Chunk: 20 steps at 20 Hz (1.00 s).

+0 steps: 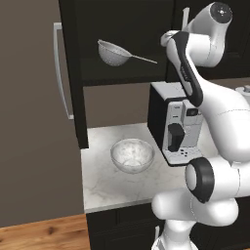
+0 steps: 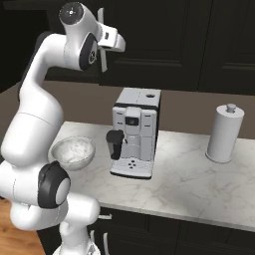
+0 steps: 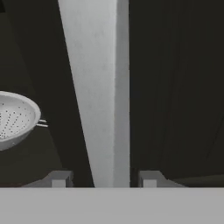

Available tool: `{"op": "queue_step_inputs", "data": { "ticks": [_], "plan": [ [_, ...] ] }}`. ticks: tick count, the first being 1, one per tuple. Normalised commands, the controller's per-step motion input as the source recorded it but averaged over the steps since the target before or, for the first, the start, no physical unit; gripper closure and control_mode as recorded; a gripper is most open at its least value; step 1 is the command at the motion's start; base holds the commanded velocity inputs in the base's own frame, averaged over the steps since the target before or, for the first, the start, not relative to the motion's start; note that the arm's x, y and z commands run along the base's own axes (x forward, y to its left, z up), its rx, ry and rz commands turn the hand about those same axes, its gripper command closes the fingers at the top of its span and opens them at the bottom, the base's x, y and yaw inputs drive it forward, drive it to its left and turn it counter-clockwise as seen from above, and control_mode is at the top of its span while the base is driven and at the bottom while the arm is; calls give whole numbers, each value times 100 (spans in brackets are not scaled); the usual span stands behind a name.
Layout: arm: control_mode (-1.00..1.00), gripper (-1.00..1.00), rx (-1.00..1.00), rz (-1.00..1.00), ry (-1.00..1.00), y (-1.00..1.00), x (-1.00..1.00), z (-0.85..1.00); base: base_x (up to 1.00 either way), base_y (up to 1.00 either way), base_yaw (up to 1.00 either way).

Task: Open the cabinet and setup a tea strainer by placing it in the bowl upright.

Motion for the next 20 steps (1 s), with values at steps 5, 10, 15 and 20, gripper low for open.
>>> {"op": "queue_step_inputs", "data": {
  "ticks": [5, 10, 15, 20],
  "plan": [
    [-100, 100, 0, 0, -4, 0, 3, 0, 0, 0, 0],
    [-100, 100, 0, 0, -5, 0, 1, 0, 0, 0, 0],
    [-100, 100, 0, 0, -2, 0, -5, 2, 0, 0, 0],
    [-100, 100, 1, 9, -3, -32, -85, 11, 0, 0, 0]
  ]
}}
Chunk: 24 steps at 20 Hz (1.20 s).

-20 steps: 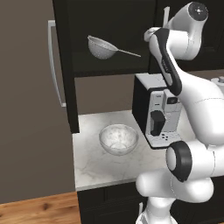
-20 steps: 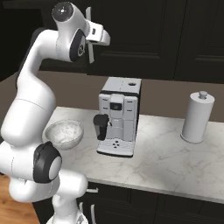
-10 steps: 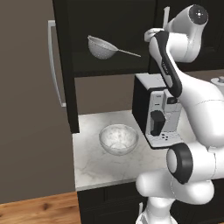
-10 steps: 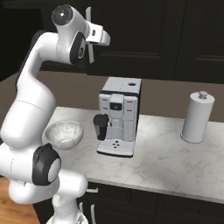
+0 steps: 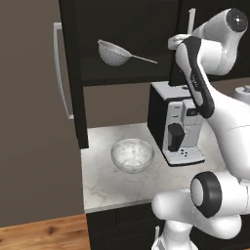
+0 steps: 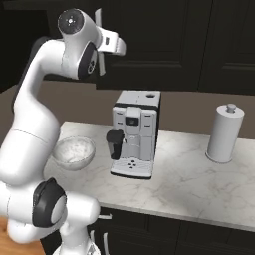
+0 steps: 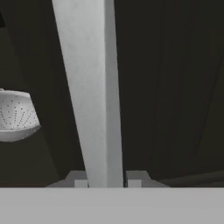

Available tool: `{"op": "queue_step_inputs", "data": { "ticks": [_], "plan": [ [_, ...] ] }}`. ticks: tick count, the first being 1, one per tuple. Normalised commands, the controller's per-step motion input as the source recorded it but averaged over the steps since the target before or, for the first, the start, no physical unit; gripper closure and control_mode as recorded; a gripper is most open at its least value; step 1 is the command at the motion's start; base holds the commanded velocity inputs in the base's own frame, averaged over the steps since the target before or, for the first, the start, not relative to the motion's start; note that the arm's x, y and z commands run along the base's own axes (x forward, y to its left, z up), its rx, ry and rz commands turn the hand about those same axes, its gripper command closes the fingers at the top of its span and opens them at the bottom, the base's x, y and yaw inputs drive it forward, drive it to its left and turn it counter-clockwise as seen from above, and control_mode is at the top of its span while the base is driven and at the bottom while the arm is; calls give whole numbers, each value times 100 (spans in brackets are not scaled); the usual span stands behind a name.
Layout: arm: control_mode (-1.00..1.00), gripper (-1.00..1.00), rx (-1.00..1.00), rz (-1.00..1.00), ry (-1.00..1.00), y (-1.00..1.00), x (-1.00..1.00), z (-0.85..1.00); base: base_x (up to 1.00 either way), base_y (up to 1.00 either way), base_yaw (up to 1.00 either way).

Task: Open the cabinet and setup a tea strainer by placing it in the bowl upright.

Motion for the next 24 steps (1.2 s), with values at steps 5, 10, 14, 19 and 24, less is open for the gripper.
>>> {"op": "queue_step_inputs", "data": {
  "ticks": [5, 10, 14, 19, 24],
  "plan": [
    [-100, 100, 2, 9, -8, -49, -100, 11, 0, 0, 0],
    [-100, 100, 1, 9, -4, -54, -100, 17, 0, 0, 0],
    [-100, 100, 5, 10, 0, -65, -100, 18, 0, 0, 0],
    [-100, 100, 6, 9, 0, -73, -100, 11, 0, 0, 0],
    [-100, 100, 1, 4, 0, -65, -89, 0, 0, 0, 0]
  ]
}}
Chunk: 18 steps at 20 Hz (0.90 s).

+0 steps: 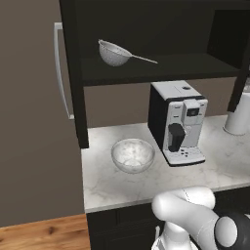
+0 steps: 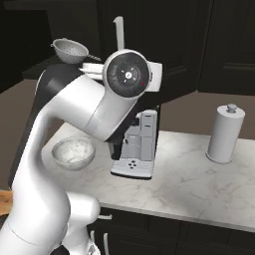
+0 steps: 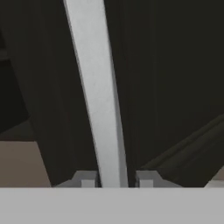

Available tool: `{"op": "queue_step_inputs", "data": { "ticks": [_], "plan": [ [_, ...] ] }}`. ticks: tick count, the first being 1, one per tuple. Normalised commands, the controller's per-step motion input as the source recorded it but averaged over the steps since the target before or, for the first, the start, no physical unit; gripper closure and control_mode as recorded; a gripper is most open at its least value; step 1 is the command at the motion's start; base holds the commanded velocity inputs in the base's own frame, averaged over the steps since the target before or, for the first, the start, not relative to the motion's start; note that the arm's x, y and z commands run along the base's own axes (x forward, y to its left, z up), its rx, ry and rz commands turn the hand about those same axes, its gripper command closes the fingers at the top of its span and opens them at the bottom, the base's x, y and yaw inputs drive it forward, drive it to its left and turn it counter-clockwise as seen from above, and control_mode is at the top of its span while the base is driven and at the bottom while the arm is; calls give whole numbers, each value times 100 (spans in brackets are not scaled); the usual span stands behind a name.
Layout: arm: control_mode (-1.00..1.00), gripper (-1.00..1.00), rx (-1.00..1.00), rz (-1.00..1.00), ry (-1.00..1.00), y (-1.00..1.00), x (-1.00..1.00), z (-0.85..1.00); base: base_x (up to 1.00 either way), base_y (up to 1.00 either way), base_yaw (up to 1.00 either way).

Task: Open the cabinet and setup a tea strainer by placing it in the bowl upright.

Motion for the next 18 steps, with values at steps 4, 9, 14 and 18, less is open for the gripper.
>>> {"op": "queue_step_inputs", "data": {
  "ticks": [4, 9, 14, 18],
  "plan": [
    [-100, 100, 1, 0, 0, -28, -60, 0, 0, 0, 0],
    [-100, -100, 0, 0, 0, 0, -52, 0, 0, 0, 0],
    [-100, -100, -2, -3, 0, 1, -70, 3, 0, 0, 0],
    [-100, -100, -16, -17, 4, 44, -54, 12, 0, 0, 0]
  ]
}}
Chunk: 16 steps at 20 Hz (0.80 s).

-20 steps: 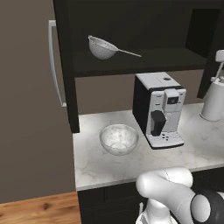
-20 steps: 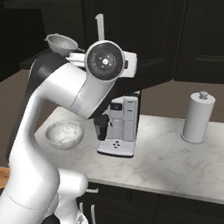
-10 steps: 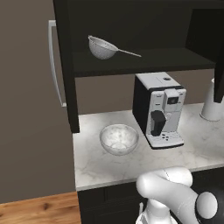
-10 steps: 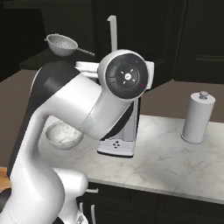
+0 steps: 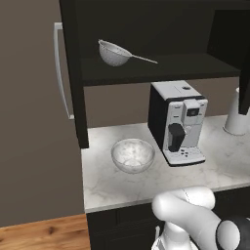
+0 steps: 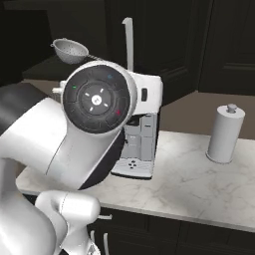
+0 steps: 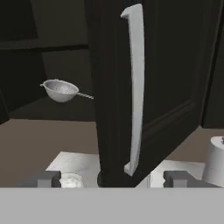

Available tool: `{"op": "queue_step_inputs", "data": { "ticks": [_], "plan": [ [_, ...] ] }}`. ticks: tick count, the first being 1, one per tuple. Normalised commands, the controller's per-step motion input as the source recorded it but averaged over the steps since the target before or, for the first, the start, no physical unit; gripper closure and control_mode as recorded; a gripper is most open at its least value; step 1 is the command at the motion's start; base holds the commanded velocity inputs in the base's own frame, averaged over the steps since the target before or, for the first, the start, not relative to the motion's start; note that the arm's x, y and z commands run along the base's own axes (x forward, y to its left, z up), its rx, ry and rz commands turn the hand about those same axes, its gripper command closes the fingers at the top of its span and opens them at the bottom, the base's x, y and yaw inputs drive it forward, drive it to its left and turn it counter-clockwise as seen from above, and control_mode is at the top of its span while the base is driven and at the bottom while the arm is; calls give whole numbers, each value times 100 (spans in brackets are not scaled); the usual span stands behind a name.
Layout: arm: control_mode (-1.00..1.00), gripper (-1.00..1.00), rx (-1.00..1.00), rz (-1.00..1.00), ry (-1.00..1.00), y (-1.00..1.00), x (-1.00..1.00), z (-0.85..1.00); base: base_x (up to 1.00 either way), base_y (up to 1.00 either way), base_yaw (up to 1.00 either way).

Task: Open the cabinet and setup a tea strainer by placing it in the bowl upright.

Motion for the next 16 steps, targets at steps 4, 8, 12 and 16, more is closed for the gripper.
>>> {"op": "queue_step_inputs", "data": {
  "ticks": [4, 8, 12, 16],
  "plan": [
    [-100, -100, -32, -33, 25, 70, -11, -1, 0, 0, 0],
    [-100, -100, -46, -29, 40, 94, 3, -10, 0, 0, 0],
    [-100, -100, -49, -12, 48, 94, 26, -21, 0, 0, 0],
    [-100, -100, -44, 0, 51, 66, 66, -33, 0, 0, 0]
  ]
}}
